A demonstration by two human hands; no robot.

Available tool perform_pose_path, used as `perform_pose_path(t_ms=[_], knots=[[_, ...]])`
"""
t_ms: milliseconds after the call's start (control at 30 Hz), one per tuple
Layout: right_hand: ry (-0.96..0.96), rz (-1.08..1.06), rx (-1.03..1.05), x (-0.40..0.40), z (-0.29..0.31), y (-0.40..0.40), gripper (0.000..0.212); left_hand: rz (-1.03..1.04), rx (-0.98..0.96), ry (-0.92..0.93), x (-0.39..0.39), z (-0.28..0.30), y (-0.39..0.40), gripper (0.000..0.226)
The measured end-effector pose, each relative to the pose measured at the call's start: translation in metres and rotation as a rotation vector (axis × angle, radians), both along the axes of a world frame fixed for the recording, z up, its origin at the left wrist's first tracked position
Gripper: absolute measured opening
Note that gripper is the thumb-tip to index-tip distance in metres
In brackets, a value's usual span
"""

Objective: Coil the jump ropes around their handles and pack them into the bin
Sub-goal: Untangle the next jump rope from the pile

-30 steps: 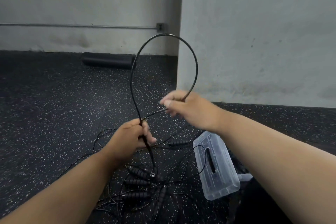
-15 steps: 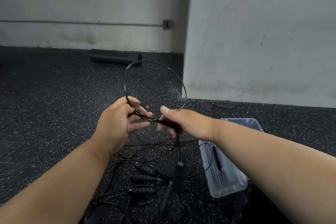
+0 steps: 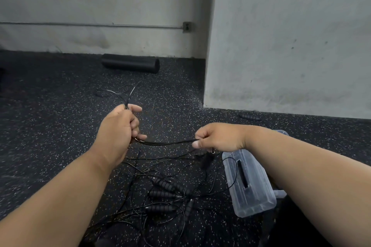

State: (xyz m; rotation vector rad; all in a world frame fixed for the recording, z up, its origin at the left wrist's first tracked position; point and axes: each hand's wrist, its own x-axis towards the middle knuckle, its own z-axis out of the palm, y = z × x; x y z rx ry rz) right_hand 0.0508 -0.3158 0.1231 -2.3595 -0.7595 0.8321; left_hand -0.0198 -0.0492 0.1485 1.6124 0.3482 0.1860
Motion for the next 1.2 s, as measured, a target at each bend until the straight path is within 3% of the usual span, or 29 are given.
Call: perform_pose_path(t_ms=[100,200,300,400,467,533,700,833,900,967,1033,1100,1200], knots=[[-0.049,-0.082,0.125,-0.001,0.007,0.001,0.038,-0.028,0.079,0.093,-0.001,-0.009,0.002,0.027],[-0.105,-0.099,0.274,-0.008,0.021,0.007,0.037,-0.12,-0.105,0.198,-0.005,-0.019,-0.001,0.021],[-0.127,-0.119,0.437,-0.015,0.031,0.01,0.039,-0.353,-0.341,0.321,-0.008,-0.033,-0.009,0.07],[-0.107,-0.149,0.558,-0.02,0.035,0.013,0.039,-0.493,-0.348,0.321,-0.01,-0.048,-0.026,0.1],[-0.094,-0.166,0.614,-0.024,0.039,0.014,0.038,-0.544,-0.142,0.305,-0.015,-0.06,-0.039,0.091],[-0.084,-0.166,0.643,-0.027,0.042,0.015,0.037,-0.637,0.108,0.308,-0.018,-0.074,-0.049,0.068],[-0.01,-0.154,0.656,-0.027,0.039,0.015,0.036,-0.782,0.494,0.402,-0.015,-0.099,-0.056,0.012],[0.03,-0.264,0.674,-0.018,0.036,0.007,0.035,-0.915,1.098,0.256,-0.009,-0.098,-0.047,0.023],[-0.029,-0.366,0.602,-0.01,0.033,0.003,0.031,-0.809,1.143,0.167,-0.002,-0.088,-0.043,0.026],[-0.047,-0.464,0.471,-0.003,0.029,-0.002,0.022,-0.648,0.981,0.14,0.003,-0.065,-0.041,0.026],[0.025,-0.49,0.283,0.0,0.02,-0.009,0.025,-0.48,0.528,0.192,0.006,-0.042,-0.041,0.043],[0.209,-0.479,0.122,-0.002,0.008,-0.01,0.044,-0.401,0.033,0.208,0.004,-0.018,-0.046,0.044],[0.508,-0.396,0.058,-0.012,-0.015,-0.001,0.084,-0.413,-0.323,0.203,0.001,-0.008,-0.055,0.042]])
